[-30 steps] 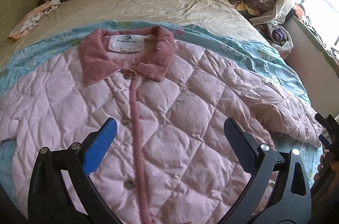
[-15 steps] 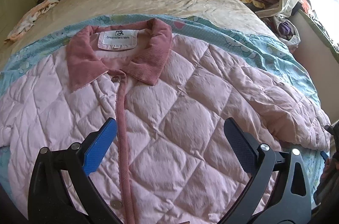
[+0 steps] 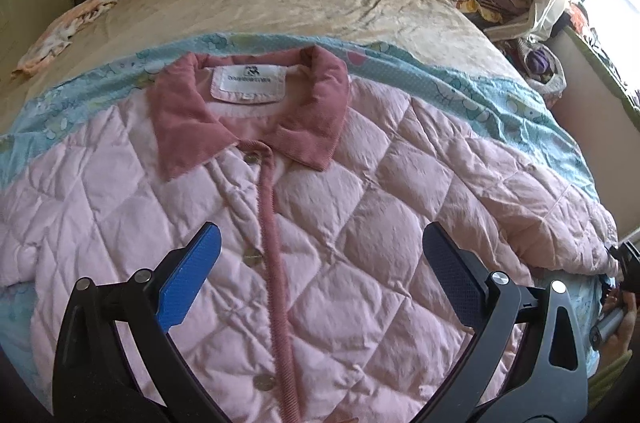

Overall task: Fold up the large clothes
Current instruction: 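Lift the sleeve with the right tool and carry it across the jacket body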

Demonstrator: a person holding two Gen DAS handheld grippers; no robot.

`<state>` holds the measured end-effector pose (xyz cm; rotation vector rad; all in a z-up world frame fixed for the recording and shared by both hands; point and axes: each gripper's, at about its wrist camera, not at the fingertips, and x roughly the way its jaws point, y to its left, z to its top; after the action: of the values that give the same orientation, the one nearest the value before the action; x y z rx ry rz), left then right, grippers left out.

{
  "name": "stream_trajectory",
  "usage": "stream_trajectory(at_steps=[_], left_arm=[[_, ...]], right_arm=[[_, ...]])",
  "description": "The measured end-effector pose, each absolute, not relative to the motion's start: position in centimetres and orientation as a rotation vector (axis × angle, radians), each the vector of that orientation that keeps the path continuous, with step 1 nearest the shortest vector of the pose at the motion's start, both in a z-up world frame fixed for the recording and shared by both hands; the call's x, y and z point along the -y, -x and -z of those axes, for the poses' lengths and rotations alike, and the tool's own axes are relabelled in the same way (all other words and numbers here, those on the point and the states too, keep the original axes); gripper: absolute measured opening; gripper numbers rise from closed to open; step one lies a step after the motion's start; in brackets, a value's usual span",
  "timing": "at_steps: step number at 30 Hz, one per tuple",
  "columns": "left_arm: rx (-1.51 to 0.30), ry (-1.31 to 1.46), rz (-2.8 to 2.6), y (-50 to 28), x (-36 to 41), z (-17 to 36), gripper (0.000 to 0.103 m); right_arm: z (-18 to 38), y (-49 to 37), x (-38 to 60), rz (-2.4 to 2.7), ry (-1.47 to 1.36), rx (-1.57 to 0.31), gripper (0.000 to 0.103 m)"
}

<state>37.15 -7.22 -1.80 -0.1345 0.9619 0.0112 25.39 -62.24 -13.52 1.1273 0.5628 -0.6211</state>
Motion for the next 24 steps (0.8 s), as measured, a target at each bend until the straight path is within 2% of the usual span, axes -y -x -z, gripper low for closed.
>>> stream_trajectory(at_steps=[1, 6, 15, 24], left_arm=[[-0.951, 0.134, -0.013, -36.9, 6.9, 1.5, 0.095], [-0.925, 0.135, 0.008, -36.0, 6.1, 0.2, 0.095], [-0.890, 0.163, 0.013, -35.0, 3.6, -3.1, 0.095], [-0.837, 0.167, 0.025, -33.6, 2.0, -6.5, 0.095]], right_arm=[[12.9, -25.5, 62.1, 0.596, -1.105, -0.546, 0.033], [7.0, -26.0, 59.1, 0.447, -0.921, -0.453, 0.026], [-4.0, -27.7, 51.5, 0.219, -0.620, -0.357, 0.025], [-9.9, -28.2, 44.9, 0.103, -0.467, -0.362, 0.025]])
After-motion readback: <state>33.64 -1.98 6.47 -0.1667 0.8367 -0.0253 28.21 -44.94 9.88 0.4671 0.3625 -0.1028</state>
